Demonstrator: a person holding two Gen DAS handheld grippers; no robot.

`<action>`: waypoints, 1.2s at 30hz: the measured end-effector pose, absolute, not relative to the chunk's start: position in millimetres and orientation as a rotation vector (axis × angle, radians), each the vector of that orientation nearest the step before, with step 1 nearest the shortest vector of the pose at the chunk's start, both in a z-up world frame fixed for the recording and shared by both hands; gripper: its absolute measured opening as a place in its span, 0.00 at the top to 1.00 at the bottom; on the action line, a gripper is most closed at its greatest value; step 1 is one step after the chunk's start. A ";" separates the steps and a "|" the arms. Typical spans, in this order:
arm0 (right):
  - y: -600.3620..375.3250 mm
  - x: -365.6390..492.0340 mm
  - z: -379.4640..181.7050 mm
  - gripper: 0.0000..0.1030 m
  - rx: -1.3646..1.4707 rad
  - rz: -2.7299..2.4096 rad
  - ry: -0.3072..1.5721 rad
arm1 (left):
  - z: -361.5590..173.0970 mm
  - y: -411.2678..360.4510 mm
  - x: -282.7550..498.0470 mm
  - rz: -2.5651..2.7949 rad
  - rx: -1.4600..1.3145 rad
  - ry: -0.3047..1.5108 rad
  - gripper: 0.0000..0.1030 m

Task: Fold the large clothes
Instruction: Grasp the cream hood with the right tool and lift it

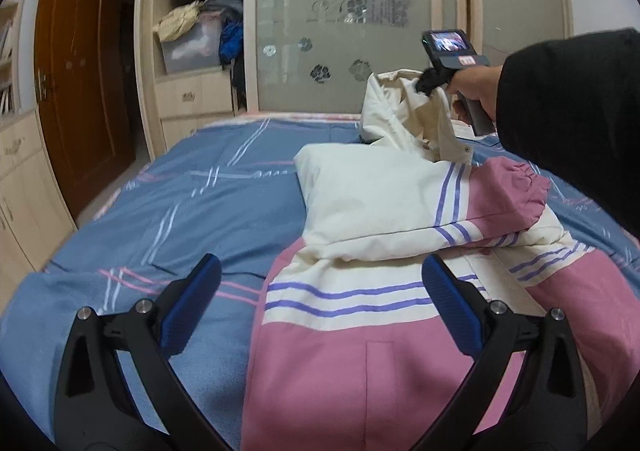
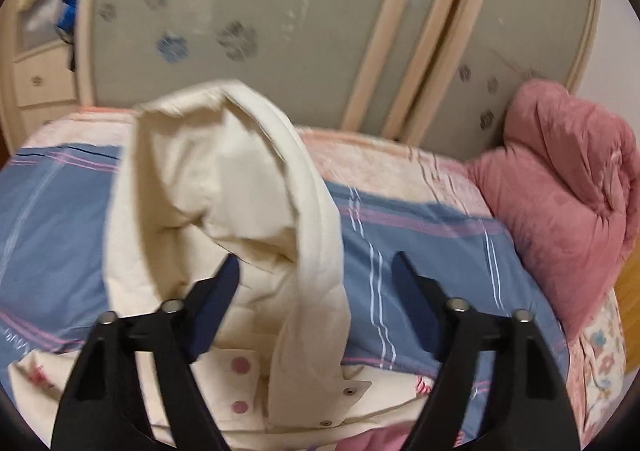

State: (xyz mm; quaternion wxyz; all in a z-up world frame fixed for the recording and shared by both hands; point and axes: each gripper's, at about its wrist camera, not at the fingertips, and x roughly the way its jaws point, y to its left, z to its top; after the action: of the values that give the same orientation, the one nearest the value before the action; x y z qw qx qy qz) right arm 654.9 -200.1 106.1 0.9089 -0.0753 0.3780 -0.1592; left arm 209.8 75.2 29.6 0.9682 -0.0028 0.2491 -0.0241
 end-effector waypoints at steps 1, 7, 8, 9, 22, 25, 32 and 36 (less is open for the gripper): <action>-202.6 655.2 101.5 0.76 -0.148 -0.329 0.797 | 28.3 77.5 211.7 -0.053 -0.024 0.515 0.02; -223.4 625.1 109.9 0.97 -0.009 -0.215 0.714 | 31.4 74.6 211.2 -0.038 0.002 0.494 0.02; -228.9 611.6 114.4 0.97 0.025 -0.185 0.693 | 31.7 74.4 211.2 -0.038 -0.002 0.495 0.02; -235.5 596.7 118.5 0.98 0.051 -0.156 0.681 | 32.1 75.3 211.9 -0.042 -0.017 0.499 0.02; -344.5 416.4 20.0 0.98 0.205 -0.136 0.726 | 33.9 58.9 213.2 -0.145 -0.092 0.518 0.02; -366.6 387.9 -6.3 0.94 0.311 -0.136 0.688 | 30.5 58.1 215.7 -0.208 -0.162 0.542 0.02; -362.5 300.8 17.5 0.12 0.489 -0.055 0.538 | 21.2 61.4 223.2 -0.233 -0.254 0.564 0.02; -344.3 223.7 32.8 0.01 0.579 0.059 0.346 | 16.6 71.6 227.7 -0.273 -0.378 0.550 0.02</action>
State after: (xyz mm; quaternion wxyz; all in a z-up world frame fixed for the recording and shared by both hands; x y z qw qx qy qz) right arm 223.7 -344.3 32.8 0.9432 0.2841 0.1699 0.0287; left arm 227.7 71.6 16.6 0.9356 -0.1851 0.2693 -0.1335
